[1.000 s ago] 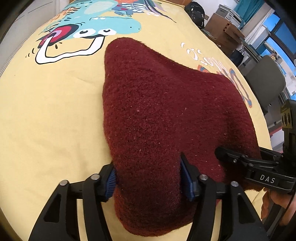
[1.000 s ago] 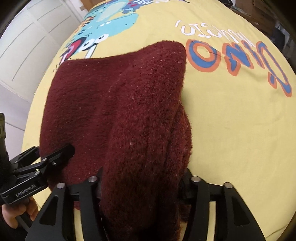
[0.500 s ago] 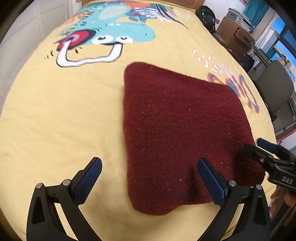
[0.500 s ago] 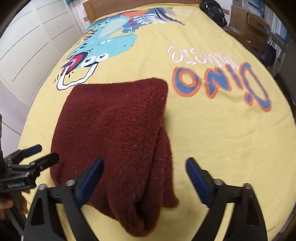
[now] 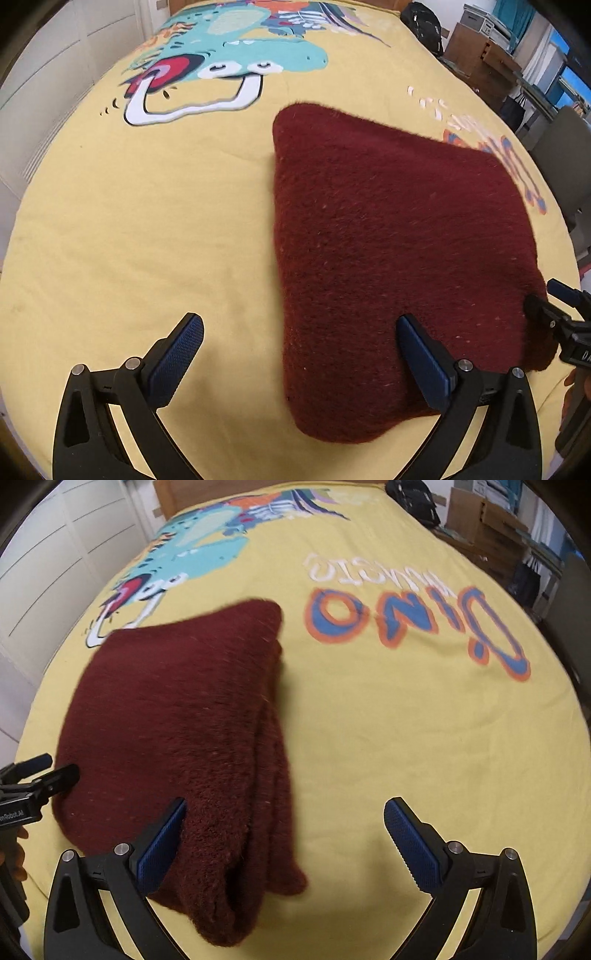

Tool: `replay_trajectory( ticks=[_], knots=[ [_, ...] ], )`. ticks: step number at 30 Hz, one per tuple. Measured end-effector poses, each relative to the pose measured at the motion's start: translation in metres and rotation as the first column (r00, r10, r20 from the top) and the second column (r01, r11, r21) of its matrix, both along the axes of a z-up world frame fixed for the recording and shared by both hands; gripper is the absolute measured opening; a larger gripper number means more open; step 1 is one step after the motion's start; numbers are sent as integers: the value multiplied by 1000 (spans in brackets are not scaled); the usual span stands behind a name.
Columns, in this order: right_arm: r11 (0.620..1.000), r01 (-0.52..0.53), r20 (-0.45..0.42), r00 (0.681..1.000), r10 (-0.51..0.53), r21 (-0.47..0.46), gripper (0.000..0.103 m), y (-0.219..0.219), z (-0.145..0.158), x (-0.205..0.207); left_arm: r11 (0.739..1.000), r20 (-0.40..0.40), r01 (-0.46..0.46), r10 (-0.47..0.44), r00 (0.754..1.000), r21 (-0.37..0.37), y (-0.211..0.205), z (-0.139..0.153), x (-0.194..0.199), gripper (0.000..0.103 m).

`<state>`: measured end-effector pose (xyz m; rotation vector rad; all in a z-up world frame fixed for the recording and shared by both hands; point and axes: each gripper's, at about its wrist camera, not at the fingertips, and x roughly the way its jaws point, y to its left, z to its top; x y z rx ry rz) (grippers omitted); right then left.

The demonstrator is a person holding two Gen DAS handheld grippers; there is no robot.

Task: Fold small clothes
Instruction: 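Open the right gripper and lift both grippers away from the folded sweater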

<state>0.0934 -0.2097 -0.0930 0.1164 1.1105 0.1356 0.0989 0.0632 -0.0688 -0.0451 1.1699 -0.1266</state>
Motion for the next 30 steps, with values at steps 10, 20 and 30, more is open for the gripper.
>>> replay_trajectory(
  ticks=[10, 20, 30],
  knots=[
    [999, 14, 45, 999, -16, 40, 102, -9, 0, -13, 1000, 27, -1, 1, 1000, -7, 0, -1, -9, 102],
    [1000, 24, 183, 983, -26, 14, 102, -25, 95, -76, 997, 121, -35, 26, 992, 67, 10, 75, -69, 102],
    [995, 79, 256, 965, -63, -53, 102, -48, 148, -158, 989, 202, -94, 71, 977, 110, 26, 132, -140, 102]
  ],
)
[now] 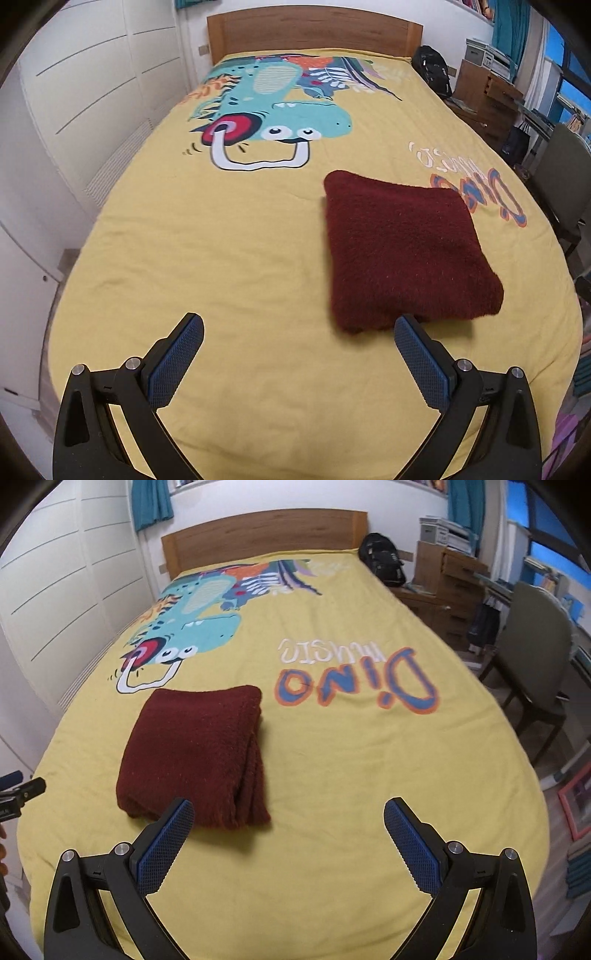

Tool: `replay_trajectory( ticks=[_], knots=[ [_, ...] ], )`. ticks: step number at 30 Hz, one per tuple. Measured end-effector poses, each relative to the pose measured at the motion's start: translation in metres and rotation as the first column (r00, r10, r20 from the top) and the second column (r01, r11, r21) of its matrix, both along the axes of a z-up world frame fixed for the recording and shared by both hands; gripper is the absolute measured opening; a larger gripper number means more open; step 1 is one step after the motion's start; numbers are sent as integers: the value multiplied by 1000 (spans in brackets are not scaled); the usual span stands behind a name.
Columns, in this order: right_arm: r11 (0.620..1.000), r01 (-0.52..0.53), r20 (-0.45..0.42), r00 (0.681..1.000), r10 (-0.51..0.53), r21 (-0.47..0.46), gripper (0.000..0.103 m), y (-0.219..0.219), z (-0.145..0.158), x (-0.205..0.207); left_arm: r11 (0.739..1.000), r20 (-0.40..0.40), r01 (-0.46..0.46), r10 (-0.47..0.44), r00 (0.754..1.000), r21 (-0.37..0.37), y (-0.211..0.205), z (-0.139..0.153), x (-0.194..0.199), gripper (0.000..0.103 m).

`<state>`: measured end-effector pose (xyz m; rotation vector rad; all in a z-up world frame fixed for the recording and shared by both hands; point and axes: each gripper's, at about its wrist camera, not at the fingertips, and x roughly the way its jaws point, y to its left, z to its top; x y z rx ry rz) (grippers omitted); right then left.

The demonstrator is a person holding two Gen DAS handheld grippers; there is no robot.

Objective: Fold small clothes

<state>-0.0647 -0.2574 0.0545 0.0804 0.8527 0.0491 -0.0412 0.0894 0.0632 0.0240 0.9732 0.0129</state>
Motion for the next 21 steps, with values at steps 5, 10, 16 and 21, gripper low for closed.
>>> replay_trajectory(
  ticks=[5, 10, 16, 21],
  knots=[
    [1000, 13, -19, 1000, -13, -26, 102, -4, 0, -27, 1000, -13, 2, -2, 1000, 0, 1, 1, -18, 102],
    [999, 21, -31, 999, -23, -35, 102, -6, 0, -41, 1000, -20, 13, -13, 1000, -4, -2, -1, -26, 102],
    [999, 27, -28, 999, -28, -42, 102, -6, 3, -50, 1000, -23, 19, -19, 1000, -6, -2, -1, -29, 102],
    [998, 26, -25, 999, -27, -52, 102, -4, 5, -51, 1000, -18, 16, -16, 1000, -9, 1, 0, -32, 102]
  ],
)
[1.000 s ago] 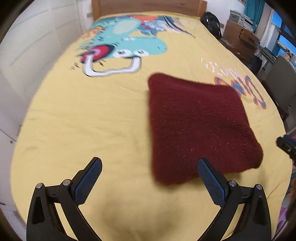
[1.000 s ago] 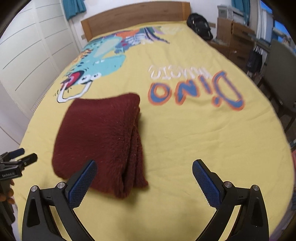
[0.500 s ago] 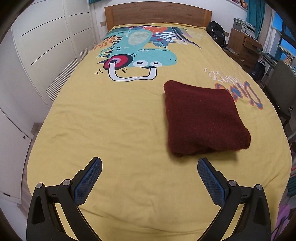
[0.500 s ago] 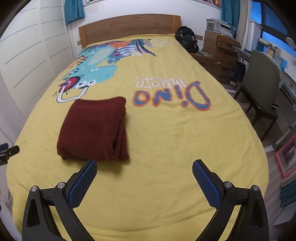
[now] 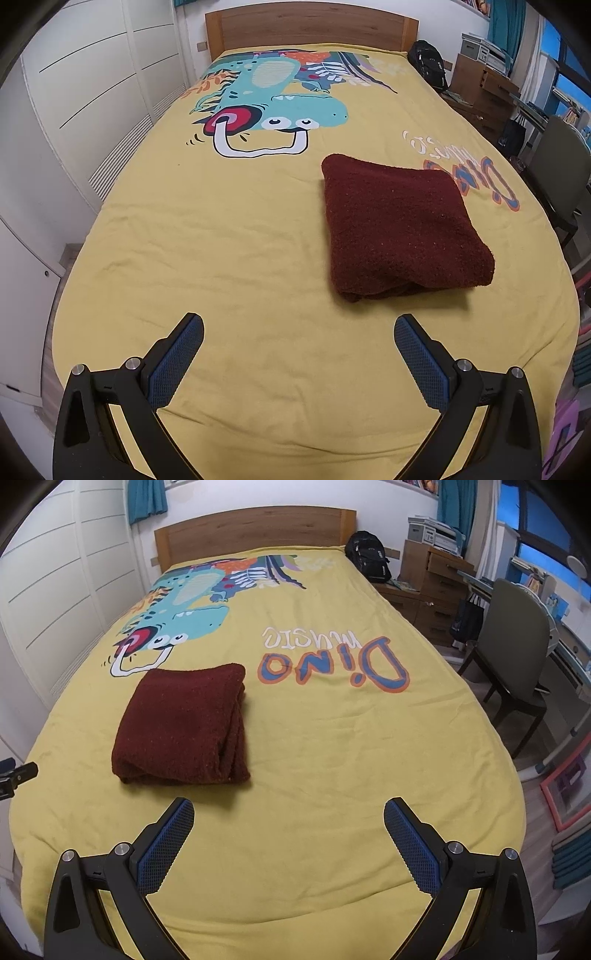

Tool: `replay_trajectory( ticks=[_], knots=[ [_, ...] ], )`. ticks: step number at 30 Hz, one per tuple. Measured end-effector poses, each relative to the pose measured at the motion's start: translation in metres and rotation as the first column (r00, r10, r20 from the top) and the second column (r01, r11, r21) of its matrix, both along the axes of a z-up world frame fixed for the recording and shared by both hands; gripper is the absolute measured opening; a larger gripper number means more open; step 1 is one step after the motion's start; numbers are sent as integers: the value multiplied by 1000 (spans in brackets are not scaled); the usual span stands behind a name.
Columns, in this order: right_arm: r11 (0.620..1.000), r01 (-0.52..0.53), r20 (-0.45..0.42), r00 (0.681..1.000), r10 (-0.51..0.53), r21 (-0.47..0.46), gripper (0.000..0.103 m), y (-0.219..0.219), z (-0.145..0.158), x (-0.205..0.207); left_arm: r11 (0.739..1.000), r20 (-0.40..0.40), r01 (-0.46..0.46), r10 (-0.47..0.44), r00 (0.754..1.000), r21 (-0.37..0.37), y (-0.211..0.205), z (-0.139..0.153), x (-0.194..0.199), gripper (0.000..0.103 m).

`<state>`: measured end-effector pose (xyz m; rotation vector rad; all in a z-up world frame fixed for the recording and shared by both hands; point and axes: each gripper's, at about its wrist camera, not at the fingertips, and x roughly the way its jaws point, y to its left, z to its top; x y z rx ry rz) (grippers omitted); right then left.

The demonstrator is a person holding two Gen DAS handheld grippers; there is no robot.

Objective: Fold small clothes

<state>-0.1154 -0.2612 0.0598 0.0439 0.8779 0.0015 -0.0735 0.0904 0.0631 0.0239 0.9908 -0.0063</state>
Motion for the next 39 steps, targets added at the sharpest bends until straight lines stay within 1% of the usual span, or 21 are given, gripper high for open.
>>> replay_trajectory(
  ticks=[24, 39],
  knots=[
    [1000, 0, 6, 1000, 0, -12, 102, -2, 6, -4, 1000, -19, 14, -14, 1000, -5, 11, -3, -5, 102],
    [1000, -10, -6, 1000, 10, -18, 102, -2, 7, -1, 999, -38, 34, -34, 999, -13, 3, -7, -6, 102]
  ],
)
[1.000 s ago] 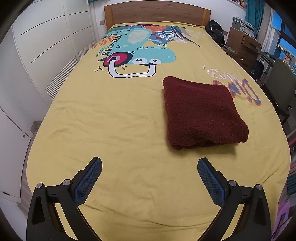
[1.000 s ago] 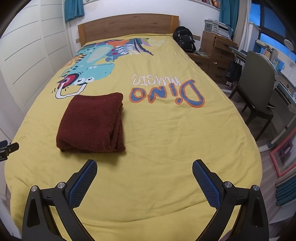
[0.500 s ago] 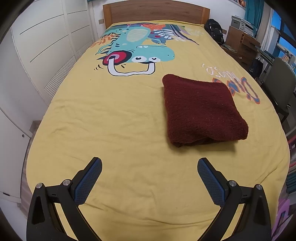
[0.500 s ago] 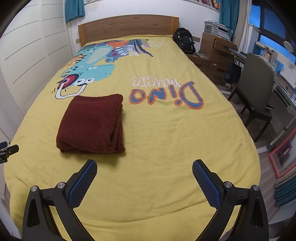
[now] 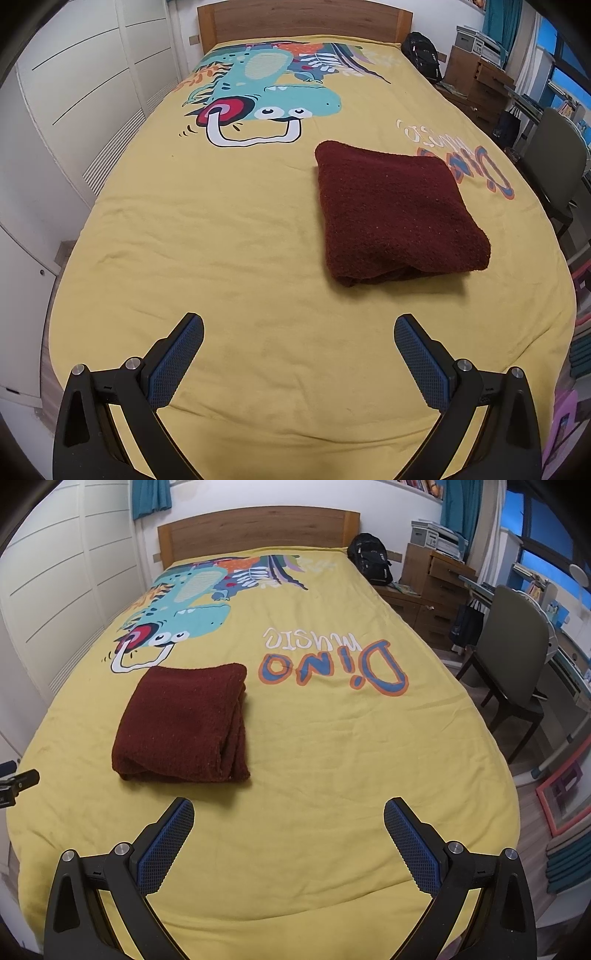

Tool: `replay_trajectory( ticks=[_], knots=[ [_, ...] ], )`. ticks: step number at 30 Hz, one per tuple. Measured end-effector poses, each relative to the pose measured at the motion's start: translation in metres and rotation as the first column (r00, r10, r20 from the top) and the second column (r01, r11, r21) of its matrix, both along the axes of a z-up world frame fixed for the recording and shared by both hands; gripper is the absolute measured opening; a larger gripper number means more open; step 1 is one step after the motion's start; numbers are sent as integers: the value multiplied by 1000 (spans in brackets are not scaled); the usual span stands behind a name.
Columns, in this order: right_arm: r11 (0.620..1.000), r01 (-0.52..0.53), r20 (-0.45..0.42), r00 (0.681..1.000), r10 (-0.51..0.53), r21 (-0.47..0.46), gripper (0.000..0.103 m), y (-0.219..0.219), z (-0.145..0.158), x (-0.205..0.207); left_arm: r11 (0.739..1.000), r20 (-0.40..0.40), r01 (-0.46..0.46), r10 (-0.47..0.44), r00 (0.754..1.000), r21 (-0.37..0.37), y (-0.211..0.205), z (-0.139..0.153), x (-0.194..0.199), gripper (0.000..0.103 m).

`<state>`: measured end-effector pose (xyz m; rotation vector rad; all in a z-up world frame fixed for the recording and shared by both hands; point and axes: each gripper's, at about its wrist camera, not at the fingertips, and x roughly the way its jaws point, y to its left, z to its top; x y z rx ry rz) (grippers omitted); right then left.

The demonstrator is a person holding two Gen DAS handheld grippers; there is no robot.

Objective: Fold small clothes

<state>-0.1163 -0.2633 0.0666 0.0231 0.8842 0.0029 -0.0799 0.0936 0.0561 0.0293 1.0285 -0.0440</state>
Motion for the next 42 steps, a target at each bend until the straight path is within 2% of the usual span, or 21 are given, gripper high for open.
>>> replay_trajectory(
  ticks=[42],
  knots=[
    [1000, -12, -34, 999, 12, -6, 102, -1, -13, 1, 1000, -4, 4, -4, 1000, -22, -10, -4, -3, 102]
  ],
)
